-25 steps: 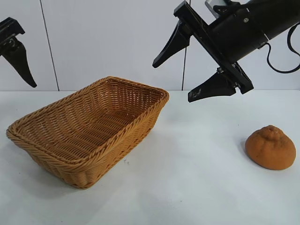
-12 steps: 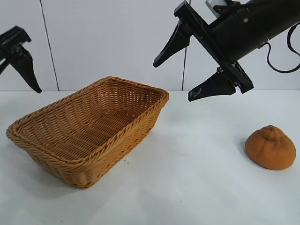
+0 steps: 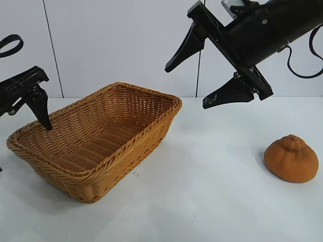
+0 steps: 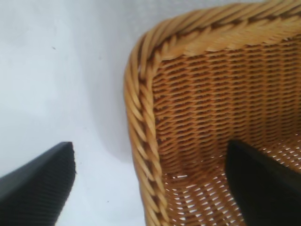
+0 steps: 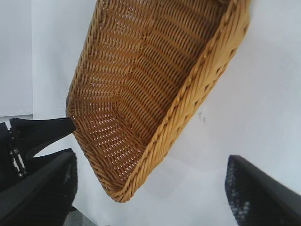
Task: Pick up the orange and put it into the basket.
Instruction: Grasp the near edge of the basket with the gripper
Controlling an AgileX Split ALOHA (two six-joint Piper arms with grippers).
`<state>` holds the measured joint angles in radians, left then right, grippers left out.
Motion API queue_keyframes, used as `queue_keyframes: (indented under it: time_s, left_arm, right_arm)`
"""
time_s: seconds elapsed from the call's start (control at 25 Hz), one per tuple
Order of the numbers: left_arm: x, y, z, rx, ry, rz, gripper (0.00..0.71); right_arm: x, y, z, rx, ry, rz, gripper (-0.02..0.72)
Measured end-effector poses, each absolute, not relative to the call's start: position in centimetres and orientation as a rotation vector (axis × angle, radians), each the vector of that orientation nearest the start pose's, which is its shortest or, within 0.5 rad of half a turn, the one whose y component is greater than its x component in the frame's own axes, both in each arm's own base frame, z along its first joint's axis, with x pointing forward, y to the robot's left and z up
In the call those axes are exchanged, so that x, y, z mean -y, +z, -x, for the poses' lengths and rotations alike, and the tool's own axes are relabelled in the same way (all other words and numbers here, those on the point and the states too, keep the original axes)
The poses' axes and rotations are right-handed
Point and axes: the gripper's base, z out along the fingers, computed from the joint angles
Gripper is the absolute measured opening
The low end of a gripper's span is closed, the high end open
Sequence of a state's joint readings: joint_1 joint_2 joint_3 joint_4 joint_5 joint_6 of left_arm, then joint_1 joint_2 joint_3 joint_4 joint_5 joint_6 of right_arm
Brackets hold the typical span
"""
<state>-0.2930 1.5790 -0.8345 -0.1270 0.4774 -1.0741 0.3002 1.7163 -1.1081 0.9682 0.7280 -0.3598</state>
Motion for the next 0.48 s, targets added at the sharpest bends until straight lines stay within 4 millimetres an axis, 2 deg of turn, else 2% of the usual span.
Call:
queue_keyframes:
  time_s: [0.48]
  left_arm:
    - [9.03,19.02,-28.37,-2.479,-0.539,1.175,0.615]
  right_arm:
    - [-15.09,22.75,-31.92,-2.642,1.022,0.015,0.588]
